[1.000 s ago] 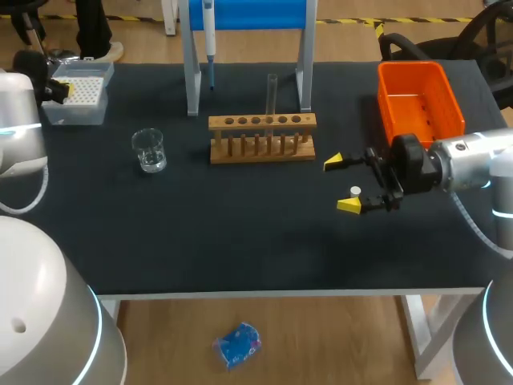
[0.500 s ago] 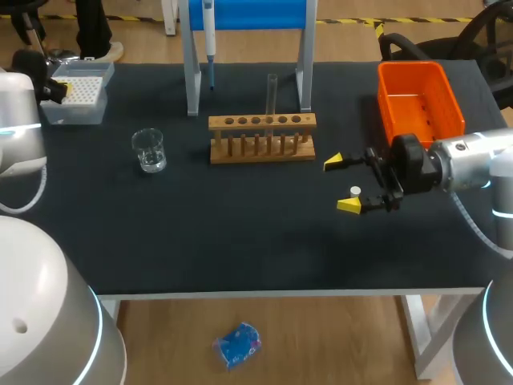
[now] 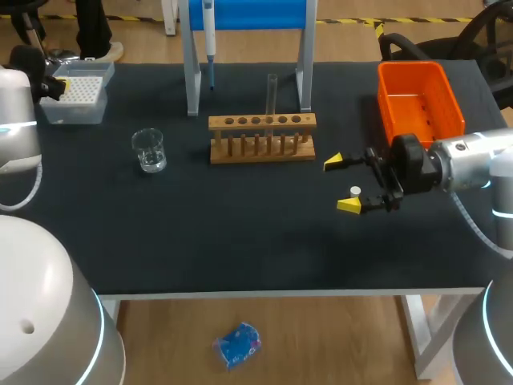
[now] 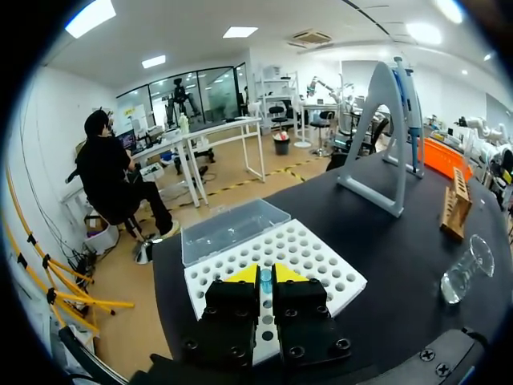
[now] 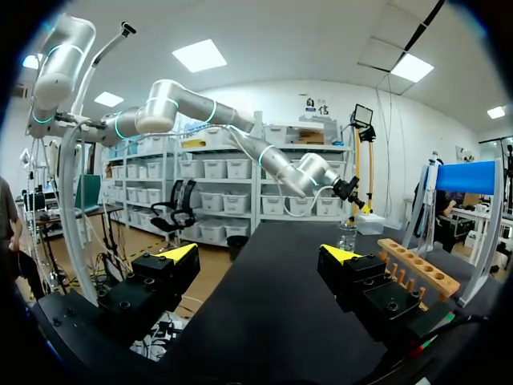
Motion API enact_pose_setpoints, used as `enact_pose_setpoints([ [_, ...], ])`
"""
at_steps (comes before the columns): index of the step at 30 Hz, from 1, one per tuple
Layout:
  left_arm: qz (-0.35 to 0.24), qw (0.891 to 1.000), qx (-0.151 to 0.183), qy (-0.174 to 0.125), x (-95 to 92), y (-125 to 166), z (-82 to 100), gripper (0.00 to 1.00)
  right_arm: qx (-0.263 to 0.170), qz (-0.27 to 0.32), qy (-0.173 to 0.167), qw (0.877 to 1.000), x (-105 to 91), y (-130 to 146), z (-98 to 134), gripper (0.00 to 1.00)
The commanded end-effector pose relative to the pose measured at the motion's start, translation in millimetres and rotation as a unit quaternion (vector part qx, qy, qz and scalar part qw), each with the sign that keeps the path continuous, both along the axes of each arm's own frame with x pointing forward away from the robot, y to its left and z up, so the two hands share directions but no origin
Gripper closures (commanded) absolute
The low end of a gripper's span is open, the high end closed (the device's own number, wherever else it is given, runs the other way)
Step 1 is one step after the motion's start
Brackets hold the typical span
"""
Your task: Invert the test tube, pick up the pipette, mount the tip to pipette, aspirate from beaker and dispense into the tube, eject the tip, return the pipette, and cap with the stopper.
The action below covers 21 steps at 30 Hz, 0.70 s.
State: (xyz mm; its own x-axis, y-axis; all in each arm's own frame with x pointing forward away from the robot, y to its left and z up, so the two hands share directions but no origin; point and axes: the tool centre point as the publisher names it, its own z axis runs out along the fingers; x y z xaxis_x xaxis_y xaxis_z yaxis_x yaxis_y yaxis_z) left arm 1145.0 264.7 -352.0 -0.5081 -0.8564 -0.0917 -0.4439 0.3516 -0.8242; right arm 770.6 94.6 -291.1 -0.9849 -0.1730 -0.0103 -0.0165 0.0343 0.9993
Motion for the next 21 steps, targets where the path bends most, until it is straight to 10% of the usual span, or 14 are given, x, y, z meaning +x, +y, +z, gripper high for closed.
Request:
enact_pose_setpoints([
  [1, -0.004, 1.0, 0.001, 0.005, -4.9, 1.0, 8.9, 1.0, -0.001, 0.0, 0.0, 1.0, -0.7, -0.2, 0.0, 0.0],
  [21, -0.019, 1.0, 0.02, 0.004, -14.5, -3.5, 55.8, 1.0, -0.001, 0.0, 0.0, 1.0, -0.7, -0.2, 0.0, 0.0],
])
